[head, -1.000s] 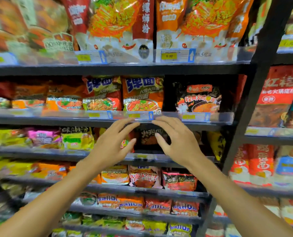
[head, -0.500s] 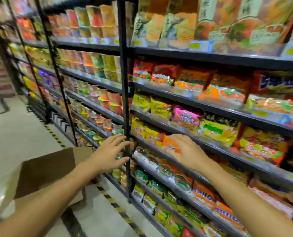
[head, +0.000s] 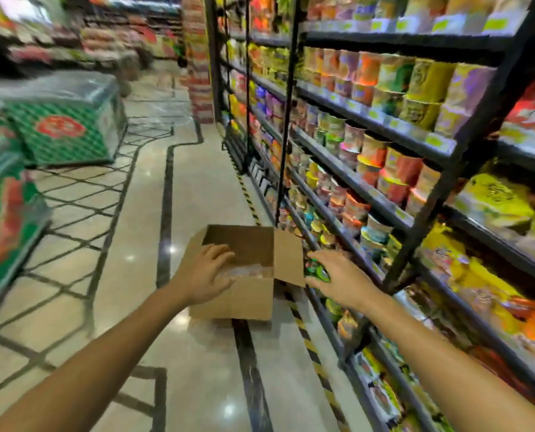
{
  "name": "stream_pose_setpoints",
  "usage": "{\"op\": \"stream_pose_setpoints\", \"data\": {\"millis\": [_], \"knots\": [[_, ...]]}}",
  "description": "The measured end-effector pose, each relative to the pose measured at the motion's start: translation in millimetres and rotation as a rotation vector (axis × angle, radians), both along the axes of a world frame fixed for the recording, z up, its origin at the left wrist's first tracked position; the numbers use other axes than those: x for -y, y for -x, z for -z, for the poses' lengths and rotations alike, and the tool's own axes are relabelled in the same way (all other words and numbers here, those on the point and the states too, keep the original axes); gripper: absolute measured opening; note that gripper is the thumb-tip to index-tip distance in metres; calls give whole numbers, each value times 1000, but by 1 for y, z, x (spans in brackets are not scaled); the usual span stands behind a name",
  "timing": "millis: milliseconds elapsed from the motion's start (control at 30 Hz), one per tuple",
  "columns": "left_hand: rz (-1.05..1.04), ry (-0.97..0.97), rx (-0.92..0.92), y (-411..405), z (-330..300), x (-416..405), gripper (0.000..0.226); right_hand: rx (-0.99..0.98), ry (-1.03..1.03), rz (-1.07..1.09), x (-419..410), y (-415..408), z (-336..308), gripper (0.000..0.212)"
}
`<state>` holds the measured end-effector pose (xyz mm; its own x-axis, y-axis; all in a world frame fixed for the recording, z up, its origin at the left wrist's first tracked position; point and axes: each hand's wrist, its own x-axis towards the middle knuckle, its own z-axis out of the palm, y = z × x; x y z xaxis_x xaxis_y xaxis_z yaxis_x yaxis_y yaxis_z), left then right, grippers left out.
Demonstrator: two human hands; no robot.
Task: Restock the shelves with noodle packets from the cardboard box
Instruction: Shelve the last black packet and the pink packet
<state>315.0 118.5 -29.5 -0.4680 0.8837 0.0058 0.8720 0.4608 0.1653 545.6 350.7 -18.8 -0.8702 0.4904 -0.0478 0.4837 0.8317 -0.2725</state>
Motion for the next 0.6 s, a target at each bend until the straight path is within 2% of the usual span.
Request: {"op": "stream_pose_setpoints", "data": {"millis": [67, 233, 400, 600], "knots": [[-56, 10, 24, 35, 13, 0, 67, 1, 30, -42, -19, 43, 23, 88], [-159, 39, 29, 120, 40, -42, 63, 12, 110, -104, -75, 143, 60, 63], [-183, 131, 105, 203, 62, -116, 61, 32, 227, -123, -145, 238, 90, 61], [-234, 157, 173, 275, 94, -170, 59, 129, 271, -154, -200, 340, 122, 62]]}}
